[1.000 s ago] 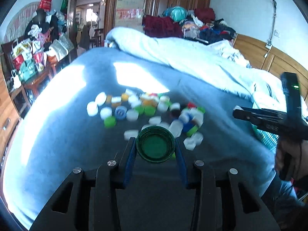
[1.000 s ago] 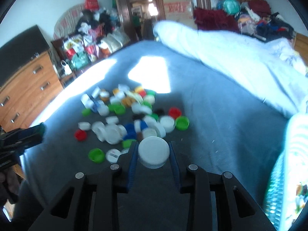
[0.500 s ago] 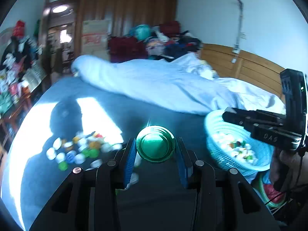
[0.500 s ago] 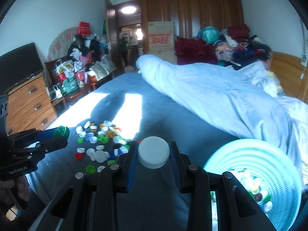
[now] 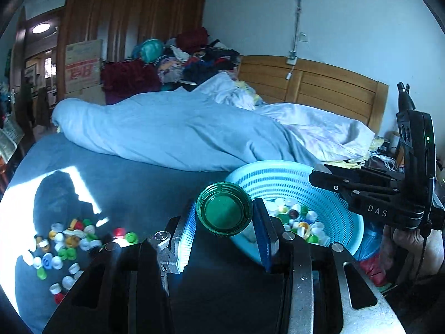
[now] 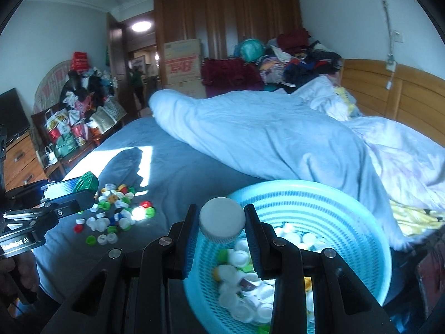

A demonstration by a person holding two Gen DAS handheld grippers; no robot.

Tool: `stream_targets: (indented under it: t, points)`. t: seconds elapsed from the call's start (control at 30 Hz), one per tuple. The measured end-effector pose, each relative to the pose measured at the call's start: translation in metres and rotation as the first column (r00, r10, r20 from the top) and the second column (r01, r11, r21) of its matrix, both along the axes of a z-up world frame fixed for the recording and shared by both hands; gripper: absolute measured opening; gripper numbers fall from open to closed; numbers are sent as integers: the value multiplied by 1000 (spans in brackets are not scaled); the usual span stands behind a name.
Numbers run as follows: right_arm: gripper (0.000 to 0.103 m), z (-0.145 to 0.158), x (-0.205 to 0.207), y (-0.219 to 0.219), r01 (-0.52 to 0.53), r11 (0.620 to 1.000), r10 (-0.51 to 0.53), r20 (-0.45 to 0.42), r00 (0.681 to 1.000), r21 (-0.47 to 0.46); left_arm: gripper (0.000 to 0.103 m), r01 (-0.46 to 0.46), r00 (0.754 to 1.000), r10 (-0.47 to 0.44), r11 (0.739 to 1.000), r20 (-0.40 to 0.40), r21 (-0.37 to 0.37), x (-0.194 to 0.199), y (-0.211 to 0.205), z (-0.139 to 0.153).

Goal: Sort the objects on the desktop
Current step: 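Carry both caps over the blue basket and open both tools to drop them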

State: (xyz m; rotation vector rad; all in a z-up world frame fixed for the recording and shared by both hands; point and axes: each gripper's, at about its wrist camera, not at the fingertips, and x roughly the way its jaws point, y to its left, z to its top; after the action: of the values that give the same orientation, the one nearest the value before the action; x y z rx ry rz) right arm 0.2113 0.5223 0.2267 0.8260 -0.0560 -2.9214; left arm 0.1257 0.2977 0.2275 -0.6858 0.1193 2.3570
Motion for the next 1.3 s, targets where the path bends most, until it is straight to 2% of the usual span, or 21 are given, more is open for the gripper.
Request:
stream_targets:
  t: [0.23,0.43,0.57,0.93,0.97,1.0,1.07,1.3]
  points:
    - [36,-6,8,43,73,997,-73,43,996,-6,34,101,994,-101,995,41,-12,0,46,4]
    - [36,-21,0,61,87,996,-83,115,990,-35,34,149,972,-141,989,189,-25,-21,79,-8]
    - [36,-31,-3,69,93,995,-86,142,986,-43,34,157,961,-142,987,238,-44,-30,94,-19]
    - [36,-39,-6,70,104,994,-96,163,982,-42,34,184,949,-165,982,268,-49,-30,108,-32]
    - [38,-39,-6,70,105,994,-97,163,982,-40,36,189,949,-170,981,267,-45,-30,109,-33]
    - [53,-39,-7,69,110,993,-103,161,982,-35,40,196,947,-177,980,268,-46,-30,110,-33]
    - [80,-36,-4,67,121,992,-116,142,983,-28,67,184,953,-167,982,254,-46,-29,110,-33]
    - [82,-27,2,62,132,991,-127,116,985,-37,68,130,964,-126,992,235,-2,-35,79,-31]
